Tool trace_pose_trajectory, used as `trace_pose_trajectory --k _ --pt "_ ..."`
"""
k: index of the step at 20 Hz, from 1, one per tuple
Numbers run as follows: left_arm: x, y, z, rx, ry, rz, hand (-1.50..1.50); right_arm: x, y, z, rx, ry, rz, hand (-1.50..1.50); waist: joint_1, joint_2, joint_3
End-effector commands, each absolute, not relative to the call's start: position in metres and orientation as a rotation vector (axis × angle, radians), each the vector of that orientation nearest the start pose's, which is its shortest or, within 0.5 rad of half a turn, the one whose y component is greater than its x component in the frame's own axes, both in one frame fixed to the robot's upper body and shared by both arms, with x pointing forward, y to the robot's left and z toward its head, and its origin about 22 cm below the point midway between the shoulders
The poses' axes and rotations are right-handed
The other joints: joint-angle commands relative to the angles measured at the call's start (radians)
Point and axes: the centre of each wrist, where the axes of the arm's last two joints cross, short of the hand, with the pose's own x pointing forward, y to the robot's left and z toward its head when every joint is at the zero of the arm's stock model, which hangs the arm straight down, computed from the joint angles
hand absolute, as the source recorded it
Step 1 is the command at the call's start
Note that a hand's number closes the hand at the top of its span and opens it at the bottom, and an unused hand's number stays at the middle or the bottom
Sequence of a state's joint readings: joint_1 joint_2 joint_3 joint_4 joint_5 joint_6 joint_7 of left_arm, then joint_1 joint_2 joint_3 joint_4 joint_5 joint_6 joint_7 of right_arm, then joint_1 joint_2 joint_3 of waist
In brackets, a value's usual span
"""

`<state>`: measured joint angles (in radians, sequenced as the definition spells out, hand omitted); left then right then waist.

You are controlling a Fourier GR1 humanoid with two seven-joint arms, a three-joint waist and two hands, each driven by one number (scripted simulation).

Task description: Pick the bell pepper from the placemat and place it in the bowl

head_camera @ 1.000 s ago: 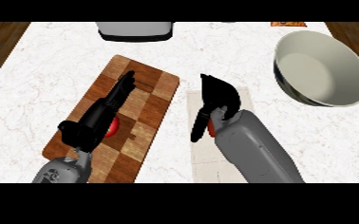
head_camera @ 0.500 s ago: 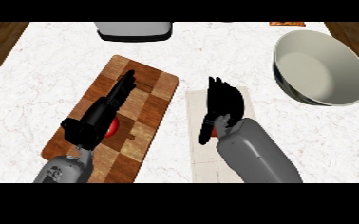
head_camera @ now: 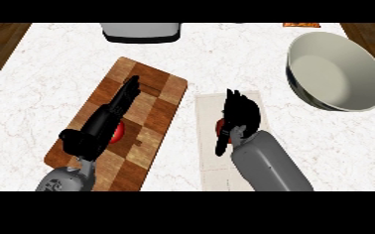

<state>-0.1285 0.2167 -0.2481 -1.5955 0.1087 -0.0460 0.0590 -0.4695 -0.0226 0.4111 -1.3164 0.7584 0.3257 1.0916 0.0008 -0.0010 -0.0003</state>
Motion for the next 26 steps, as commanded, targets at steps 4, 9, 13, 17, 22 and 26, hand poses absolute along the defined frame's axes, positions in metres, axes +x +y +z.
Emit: trace_pose_trajectory --k 4,9,13,17,22,26 --pt "0.267 0.209 0.033 -0.154 -1.584 -0.397 0.0 0.302 -0.085 0.039 -0.829 -0.545 0.953 -1.5 0.001 0.001 0.0" --pt "0.265 0.192 0.028 -0.161 -1.595 -0.373 0.0 0.315 -0.079 0.049 -0.781 -0.626 0.929 1.5 0.005 0.001 0.0" --pt "0.267 0.206 0.032 -0.159 -1.589 -0.366 0.0 0.32 -0.095 0.026 -0.865 -0.714 0.997 1.5 0.002 0.001 0.0" --pt "0.273 0.21 0.018 -0.166 -1.605 -0.374 0.0 0.327 -0.099 0.023 -0.894 -0.724 0.98 1.5 0.0 0.002 0.0" --pt "0.254 0.207 0.046 -0.168 -1.589 -0.391 0.0 0.32 -0.081 0.02 -0.934 -0.749 0.97 1.5 0.008 0.001 0.0" --pt "0.259 0.217 0.027 -0.161 -1.573 -0.363 0.0 0.308 -0.114 0.041 -0.731 -1.002 1.338 1.5 -0.005 -0.003 0.0"
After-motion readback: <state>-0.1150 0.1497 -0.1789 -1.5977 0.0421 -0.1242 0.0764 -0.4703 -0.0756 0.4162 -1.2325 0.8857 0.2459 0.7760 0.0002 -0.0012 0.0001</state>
